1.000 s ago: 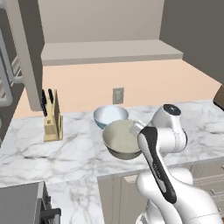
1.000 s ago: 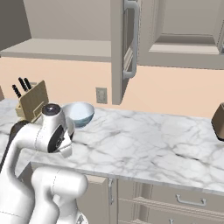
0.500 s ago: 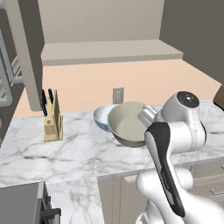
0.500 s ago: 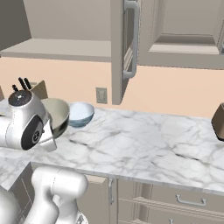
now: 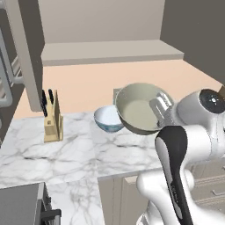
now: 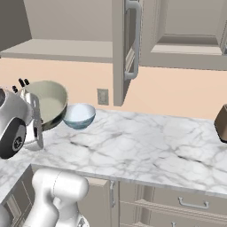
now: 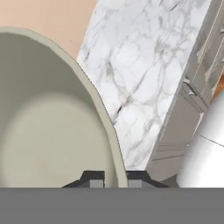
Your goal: Open the cabinet. Pick the bowls from the counter and place them in the cabinet. Then close the cabinet.
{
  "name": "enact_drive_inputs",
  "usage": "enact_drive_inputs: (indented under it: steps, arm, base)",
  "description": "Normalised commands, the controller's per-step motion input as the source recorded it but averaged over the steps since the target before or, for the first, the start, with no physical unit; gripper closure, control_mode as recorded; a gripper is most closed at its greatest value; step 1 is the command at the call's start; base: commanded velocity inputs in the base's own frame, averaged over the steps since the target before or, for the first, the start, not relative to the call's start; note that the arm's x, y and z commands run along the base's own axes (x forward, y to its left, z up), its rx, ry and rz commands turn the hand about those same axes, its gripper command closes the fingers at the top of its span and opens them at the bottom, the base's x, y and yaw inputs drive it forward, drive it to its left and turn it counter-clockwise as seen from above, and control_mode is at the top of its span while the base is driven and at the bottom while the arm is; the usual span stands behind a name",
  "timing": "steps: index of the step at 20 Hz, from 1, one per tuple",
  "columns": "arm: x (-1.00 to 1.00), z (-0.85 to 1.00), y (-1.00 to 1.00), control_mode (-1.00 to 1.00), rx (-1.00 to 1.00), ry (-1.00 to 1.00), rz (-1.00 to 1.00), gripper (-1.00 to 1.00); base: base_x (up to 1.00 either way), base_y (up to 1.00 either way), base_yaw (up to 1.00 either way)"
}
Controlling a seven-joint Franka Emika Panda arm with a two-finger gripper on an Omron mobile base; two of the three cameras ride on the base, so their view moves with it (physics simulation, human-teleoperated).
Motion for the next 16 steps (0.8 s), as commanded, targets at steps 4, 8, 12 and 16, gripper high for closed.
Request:
enact_drive_inputs:
  steps: [4,8,12,16]
  arm:
    - [0.00,0.35,-0.06,-1.00,0.02,-0.17,0.00,1.00]
    - [0.01,0.51,-0.04,-1.00,0.00,-0.21,0.00,1.00]
    - [0.11,0.41,0.00,-1.00,0.00,-0.15,0.00,1.00]
    - [0.13,0.39,0.00,-1.00,0.00,-0.18,0.00,1.00]
  base:
    - [0.00,0.00,0.00]
    - [0.00,0.00,0.00]
    - [0.00,0.00,0.00]
    - [0.00,0.00,0.00]
